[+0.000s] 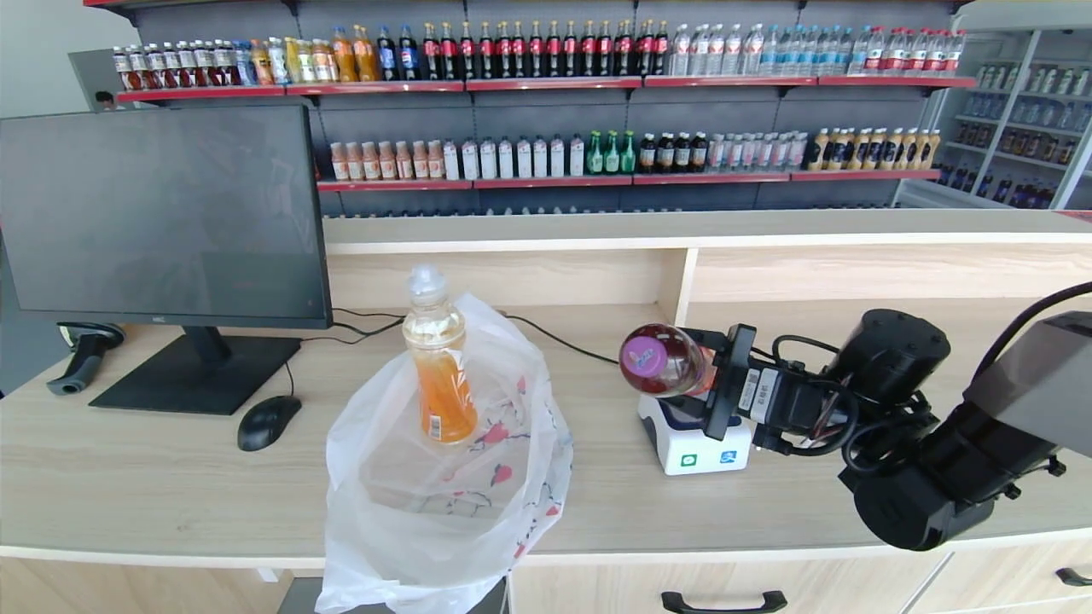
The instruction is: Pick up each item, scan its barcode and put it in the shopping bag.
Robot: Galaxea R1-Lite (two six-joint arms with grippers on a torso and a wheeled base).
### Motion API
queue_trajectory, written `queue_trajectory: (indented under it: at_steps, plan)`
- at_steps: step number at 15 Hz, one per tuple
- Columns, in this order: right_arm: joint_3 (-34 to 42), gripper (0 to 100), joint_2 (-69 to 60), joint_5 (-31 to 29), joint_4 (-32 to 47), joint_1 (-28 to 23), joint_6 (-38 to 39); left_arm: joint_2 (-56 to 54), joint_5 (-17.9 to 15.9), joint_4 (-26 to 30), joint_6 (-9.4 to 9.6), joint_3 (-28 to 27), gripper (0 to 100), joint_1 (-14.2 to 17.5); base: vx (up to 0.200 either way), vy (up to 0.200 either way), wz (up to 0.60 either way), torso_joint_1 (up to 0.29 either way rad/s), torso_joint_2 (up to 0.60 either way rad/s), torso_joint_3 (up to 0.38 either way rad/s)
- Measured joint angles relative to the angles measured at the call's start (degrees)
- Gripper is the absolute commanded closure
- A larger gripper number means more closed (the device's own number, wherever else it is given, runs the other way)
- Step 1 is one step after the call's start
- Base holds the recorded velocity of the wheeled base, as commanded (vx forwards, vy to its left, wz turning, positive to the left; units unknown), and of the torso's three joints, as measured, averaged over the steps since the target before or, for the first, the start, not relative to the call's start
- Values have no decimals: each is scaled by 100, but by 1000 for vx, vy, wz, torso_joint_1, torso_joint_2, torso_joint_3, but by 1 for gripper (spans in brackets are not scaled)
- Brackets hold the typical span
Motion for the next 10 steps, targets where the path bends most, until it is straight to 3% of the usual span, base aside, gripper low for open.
queue_trajectory:
  at_steps: [10]
  plan:
    - [28, 100, 30, 0, 0, -22, 16, 0, 0, 0, 2, 0, 0, 0, 0, 0, 0, 0, 0, 0]
